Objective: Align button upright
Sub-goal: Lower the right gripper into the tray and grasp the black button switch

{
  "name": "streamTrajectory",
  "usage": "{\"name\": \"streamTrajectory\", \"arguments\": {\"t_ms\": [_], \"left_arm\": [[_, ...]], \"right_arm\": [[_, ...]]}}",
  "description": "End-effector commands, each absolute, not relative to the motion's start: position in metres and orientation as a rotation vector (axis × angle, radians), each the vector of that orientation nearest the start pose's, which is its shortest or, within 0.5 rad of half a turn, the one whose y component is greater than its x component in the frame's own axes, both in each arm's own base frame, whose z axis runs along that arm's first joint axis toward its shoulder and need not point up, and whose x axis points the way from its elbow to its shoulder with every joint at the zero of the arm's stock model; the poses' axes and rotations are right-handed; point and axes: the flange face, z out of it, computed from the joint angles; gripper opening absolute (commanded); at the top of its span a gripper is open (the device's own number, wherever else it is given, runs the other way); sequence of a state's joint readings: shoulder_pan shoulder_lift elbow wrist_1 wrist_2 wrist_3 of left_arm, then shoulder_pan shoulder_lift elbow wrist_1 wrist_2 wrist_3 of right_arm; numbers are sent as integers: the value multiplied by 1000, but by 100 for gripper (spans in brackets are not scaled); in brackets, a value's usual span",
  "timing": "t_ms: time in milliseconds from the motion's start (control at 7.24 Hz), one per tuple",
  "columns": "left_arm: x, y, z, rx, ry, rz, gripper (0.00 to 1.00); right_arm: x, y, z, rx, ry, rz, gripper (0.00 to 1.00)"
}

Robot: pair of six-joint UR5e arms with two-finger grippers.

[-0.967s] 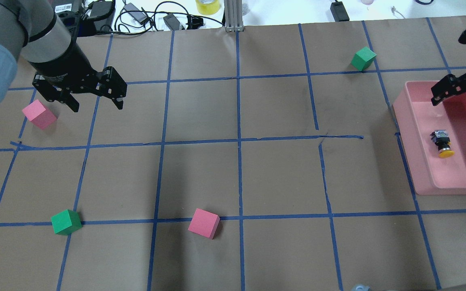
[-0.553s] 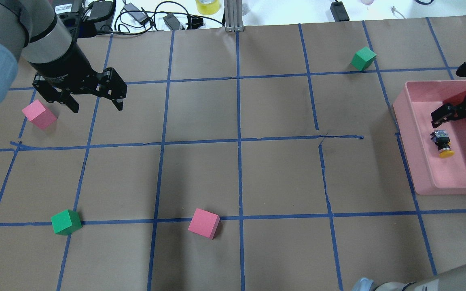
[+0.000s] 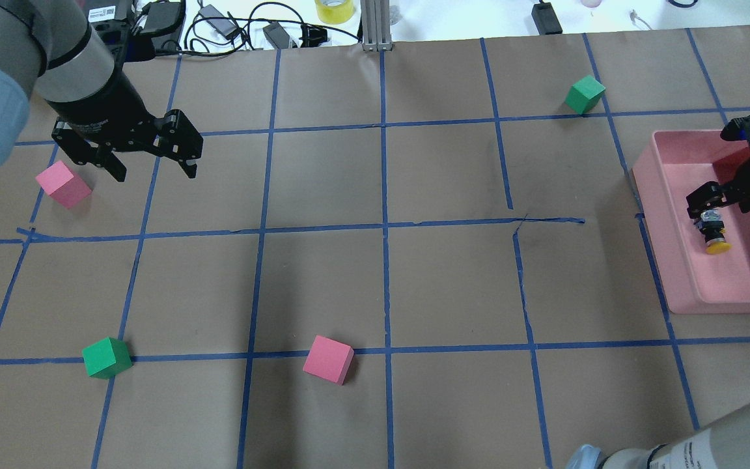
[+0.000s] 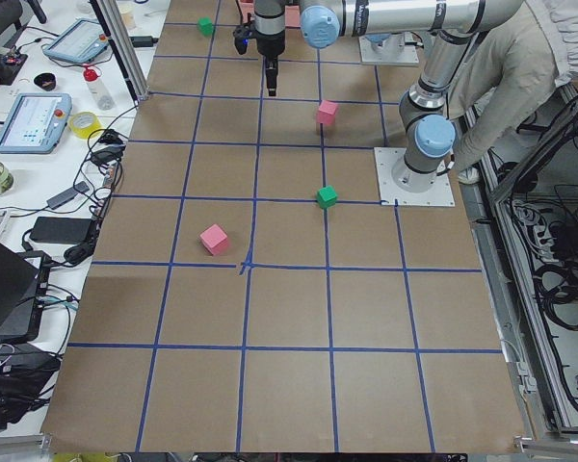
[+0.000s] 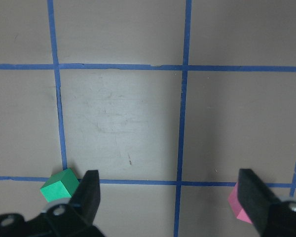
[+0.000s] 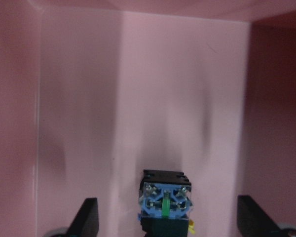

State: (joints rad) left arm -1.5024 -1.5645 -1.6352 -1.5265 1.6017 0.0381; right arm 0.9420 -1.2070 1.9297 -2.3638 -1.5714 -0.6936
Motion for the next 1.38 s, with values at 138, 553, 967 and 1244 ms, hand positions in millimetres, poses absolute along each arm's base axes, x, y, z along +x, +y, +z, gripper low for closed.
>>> {"name": "streamTrajectory", "arguments": {"t_ms": [138,553,967,1244], "left_arm": [[-97,-495,464,-45,3113,24,100],[-97,-495,464,-45,3113,21,100],[-97,-494,466,-40,3114,14,100],[-96,-495,464,-43,3113,19,100]], "right_arm": [[-218,-523,195,-138,3186,-33,100],[-217,-523,192,-138,3176,-36,97],[-219,-522,194,-185,3188,-20,45],[-221,-524,201,-202,3195,-32,7]]}}
